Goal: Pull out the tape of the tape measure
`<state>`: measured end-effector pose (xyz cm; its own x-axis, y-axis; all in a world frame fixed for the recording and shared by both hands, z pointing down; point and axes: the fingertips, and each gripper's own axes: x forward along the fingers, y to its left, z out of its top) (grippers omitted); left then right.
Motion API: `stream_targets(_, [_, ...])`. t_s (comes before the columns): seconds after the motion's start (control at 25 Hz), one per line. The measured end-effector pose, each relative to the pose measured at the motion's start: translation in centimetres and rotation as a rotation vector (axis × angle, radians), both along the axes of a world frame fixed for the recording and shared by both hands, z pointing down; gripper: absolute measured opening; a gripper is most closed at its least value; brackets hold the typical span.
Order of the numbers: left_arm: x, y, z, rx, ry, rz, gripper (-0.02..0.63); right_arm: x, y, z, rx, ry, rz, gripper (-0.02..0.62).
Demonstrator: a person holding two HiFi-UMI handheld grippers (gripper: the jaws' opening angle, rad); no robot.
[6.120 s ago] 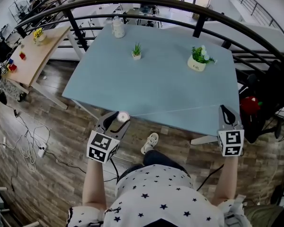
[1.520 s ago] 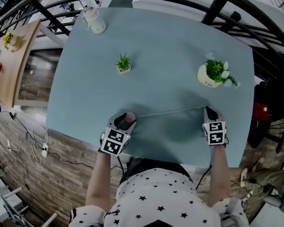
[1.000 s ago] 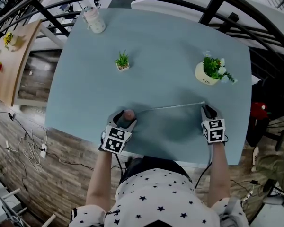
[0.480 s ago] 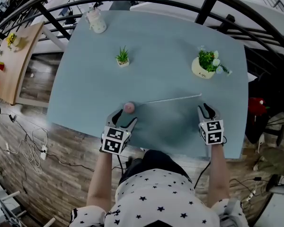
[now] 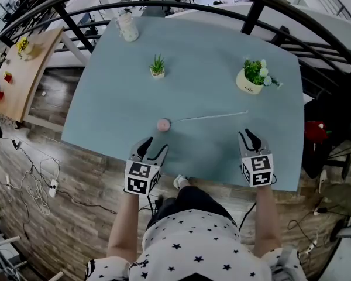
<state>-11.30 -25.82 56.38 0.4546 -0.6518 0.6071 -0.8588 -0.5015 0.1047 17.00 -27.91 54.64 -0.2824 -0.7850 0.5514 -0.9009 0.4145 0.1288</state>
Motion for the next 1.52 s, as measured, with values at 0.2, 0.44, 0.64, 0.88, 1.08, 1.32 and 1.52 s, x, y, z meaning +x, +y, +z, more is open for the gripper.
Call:
stream_targets(0.2, [-0.1, 2.4, -1.7, 0.062, 0.022, -0.051, 0.143, -2.6, 2.8, -2.2, 0.06, -0.02, -0.036, 0.072])
stream_targets(0.44, [-0.1, 5.4, -2.9, 0.106, 0.01, -0.082, 0.067, -4.5, 6.0, -4.1, 0.121, -0.054, -0.065, 0.045])
stream_targets(0.64, [-0.2, 8.0, -4.0, 0.128, 0.018, -0.103, 0.04, -5.8, 8.5, -5.6, 0.156, -0.065, -0.077, 0.018])
stream_targets(0.88, [0.4, 11.0, -5.1, 0.165, 0.045, -0.099, 0.031, -7.5, 12.0, -6.8, 0.196, -0.093, -0.092, 0.008])
stream_targets(1.08, [1.0, 13.2, -6.8, 0.199, 0.069, -0.101, 0.026, -8.9, 14.6, -8.5, 0.218, -0.126, -0.108, 0.008])
stream_targets(1.32, [1.7, 15.8, -8.4, 0.222, 0.104, -0.116, 0.026, -10.6, 17.4, -9.6, 0.232, -0.159, -0.143, 0.008])
stream_targets(1.52, [2.0, 17.5, -9.1, 0.247, 0.122, -0.118, 0.026, -12.1, 19.1, -9.9, 0.238, -0.208, -0.164, 0.008])
